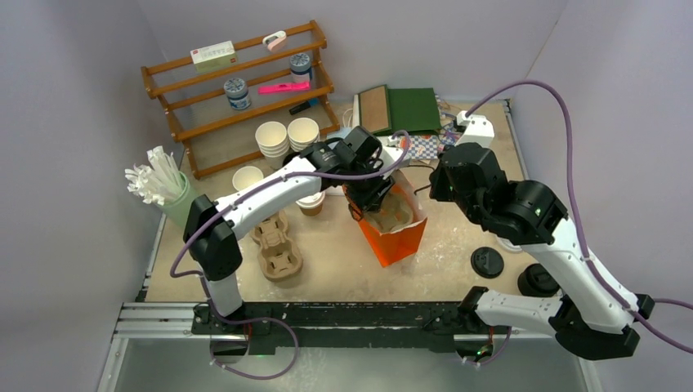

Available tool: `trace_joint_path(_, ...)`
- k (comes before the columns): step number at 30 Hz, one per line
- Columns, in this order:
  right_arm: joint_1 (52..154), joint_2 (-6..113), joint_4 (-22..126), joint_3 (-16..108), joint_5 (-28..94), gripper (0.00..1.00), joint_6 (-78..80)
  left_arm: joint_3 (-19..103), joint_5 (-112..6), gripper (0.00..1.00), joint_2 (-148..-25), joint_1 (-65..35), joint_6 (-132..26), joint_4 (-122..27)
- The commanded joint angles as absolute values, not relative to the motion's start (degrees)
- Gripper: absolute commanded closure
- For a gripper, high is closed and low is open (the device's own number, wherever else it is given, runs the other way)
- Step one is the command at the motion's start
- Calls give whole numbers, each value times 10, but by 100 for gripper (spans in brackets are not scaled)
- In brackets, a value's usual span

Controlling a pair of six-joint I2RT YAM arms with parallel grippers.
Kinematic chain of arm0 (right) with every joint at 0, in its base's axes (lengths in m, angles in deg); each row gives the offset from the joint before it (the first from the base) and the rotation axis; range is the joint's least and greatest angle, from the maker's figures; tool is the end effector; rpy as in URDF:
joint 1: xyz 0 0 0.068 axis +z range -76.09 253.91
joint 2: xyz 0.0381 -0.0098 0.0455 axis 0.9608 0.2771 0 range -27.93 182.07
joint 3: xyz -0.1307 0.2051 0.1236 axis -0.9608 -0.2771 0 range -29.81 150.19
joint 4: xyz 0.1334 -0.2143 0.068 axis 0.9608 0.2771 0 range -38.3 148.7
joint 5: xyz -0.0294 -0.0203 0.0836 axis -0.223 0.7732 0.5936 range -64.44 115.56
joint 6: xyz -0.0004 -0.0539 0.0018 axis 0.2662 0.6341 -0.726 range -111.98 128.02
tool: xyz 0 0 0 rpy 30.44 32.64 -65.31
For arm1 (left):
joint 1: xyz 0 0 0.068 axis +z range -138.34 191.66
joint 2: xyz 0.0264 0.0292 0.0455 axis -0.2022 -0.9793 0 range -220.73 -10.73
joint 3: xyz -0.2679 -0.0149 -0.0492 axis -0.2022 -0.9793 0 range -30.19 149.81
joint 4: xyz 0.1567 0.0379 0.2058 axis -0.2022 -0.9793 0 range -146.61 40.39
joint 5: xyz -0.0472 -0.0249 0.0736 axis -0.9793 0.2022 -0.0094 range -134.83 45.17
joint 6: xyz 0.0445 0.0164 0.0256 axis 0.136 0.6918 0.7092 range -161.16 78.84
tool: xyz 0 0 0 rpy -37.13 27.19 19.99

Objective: Pack the takeout coffee
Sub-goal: Place the cup tray in the takeout bag.

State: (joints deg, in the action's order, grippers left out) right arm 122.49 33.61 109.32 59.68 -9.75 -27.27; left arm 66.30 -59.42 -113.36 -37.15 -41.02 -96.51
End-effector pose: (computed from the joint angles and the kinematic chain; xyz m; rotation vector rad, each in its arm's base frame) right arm 0.1291 0.1154 0.4623 0.1338 1.9944 0.2983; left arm 0.2519 -0.3015 0.3180 1.1690 2.3012 -0.6560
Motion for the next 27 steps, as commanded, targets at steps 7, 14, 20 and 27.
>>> trace_joint_path(7, 1226, 354, 1100, 647, -127, 98, -240, 648, -538, 65, -1123, -373, -387, -950)
trace_joint_path(14, 1226, 338, 1092, 616, -106, 98, -272, 627, -515, 65, -1127, -403, -388, -914)
trace_joint_path(20, 1226, 331, 1088, 608, -87, 97, -293, 605, -480, 64, -1128, -417, -377, -886)
trace_joint_path(27, 1225, 359, 1127, 620, -115, 100, -310, 545, -434, 64, -1080, -429, -365, -820)
